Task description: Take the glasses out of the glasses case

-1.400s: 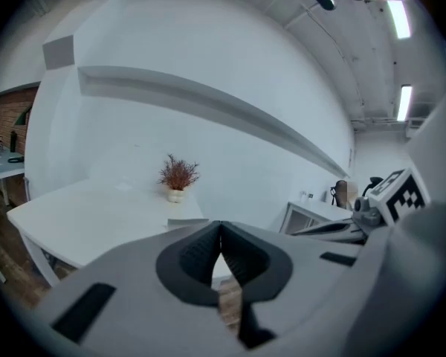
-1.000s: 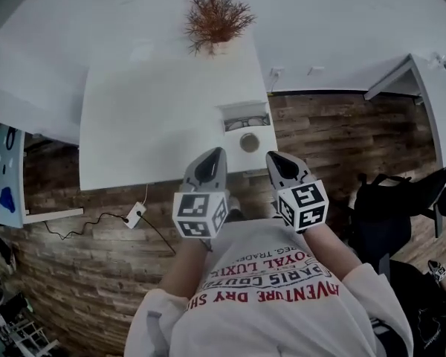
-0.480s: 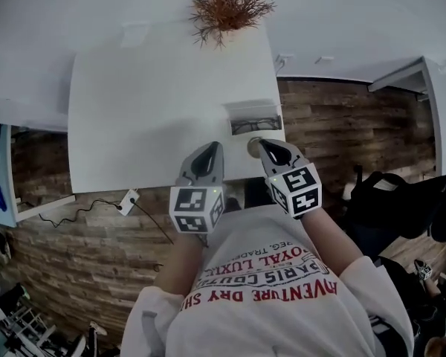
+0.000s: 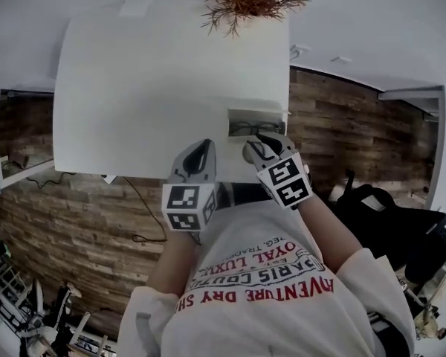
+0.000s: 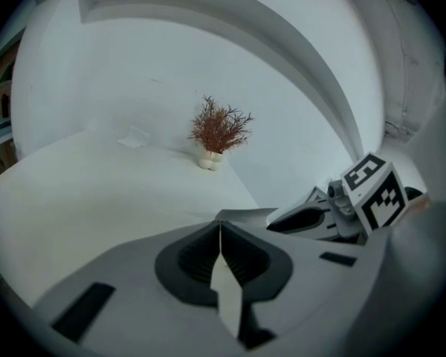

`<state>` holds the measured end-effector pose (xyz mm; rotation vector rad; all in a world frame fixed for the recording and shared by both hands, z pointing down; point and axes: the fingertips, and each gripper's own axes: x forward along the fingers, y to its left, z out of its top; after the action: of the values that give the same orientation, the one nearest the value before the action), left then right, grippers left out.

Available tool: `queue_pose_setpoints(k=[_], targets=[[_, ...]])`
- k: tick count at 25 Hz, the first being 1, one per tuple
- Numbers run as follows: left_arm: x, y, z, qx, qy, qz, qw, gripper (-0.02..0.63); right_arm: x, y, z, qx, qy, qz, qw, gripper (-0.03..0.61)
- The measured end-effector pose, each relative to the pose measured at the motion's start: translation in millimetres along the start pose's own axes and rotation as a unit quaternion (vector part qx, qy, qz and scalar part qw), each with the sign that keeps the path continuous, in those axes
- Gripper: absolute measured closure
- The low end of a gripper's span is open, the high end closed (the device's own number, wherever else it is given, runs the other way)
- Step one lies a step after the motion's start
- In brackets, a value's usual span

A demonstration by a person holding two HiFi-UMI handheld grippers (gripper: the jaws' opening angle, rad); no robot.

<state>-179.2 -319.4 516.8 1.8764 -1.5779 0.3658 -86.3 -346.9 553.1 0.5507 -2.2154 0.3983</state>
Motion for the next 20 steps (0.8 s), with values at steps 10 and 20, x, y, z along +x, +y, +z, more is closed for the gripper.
queue_pose_setpoints(k=[10, 20], targets=[[28, -1, -10, -0.035, 0.021, 0.028, 0.9988, 0.614, 32, -29, -8, -0.158, 0.061, 0.023, 0.985, 0.460], [34, 1, -8, -0.062, 0.019, 0.051, 0.9966, 0.614, 39, -30, -21, -0.220, 0.114, 0.075, 0.966, 0.506]])
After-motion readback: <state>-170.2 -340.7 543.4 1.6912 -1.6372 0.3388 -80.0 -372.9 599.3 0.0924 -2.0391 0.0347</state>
